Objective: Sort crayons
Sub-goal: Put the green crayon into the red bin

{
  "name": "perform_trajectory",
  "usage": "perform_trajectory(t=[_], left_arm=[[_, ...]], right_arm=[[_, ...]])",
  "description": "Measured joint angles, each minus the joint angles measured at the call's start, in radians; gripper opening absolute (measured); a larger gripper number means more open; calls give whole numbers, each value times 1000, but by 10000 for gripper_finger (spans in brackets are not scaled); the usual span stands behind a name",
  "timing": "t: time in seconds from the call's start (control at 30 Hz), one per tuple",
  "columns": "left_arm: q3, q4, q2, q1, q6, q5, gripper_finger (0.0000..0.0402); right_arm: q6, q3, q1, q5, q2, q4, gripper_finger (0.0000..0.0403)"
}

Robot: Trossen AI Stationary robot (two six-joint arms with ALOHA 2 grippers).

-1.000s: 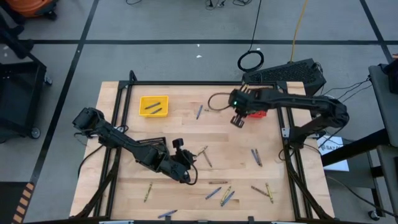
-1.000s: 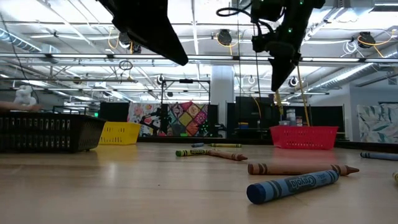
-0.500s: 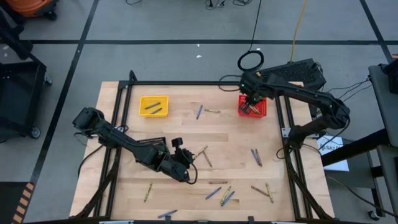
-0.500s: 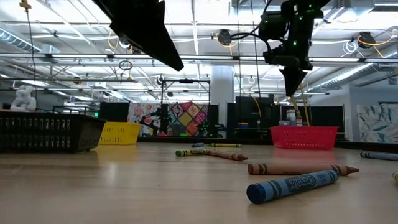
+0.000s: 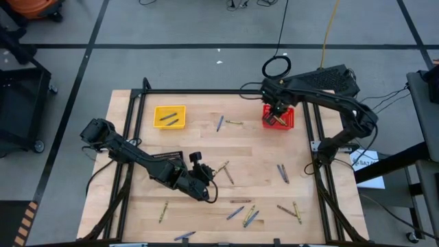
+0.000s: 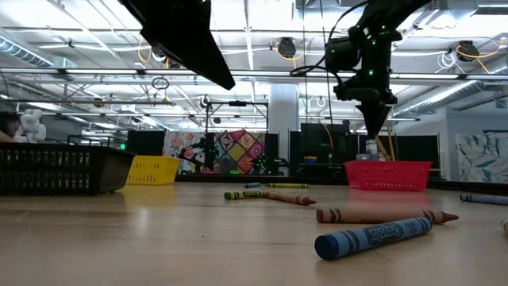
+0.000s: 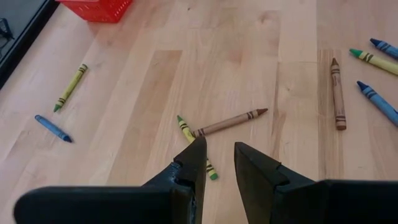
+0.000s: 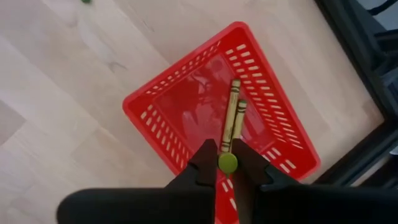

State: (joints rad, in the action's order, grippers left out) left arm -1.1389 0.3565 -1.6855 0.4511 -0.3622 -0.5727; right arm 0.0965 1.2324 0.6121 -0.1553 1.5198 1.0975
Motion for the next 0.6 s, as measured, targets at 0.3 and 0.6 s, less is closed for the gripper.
perform_trajectory(t=[0.3,0.6], left_arm=[[0,0,0,0,0,0,87],[0,0,0,0,1,0,87]], right_arm=[[-26,0,0,-1,17,3,55],[-24,0,3,-1,17,6,68]])
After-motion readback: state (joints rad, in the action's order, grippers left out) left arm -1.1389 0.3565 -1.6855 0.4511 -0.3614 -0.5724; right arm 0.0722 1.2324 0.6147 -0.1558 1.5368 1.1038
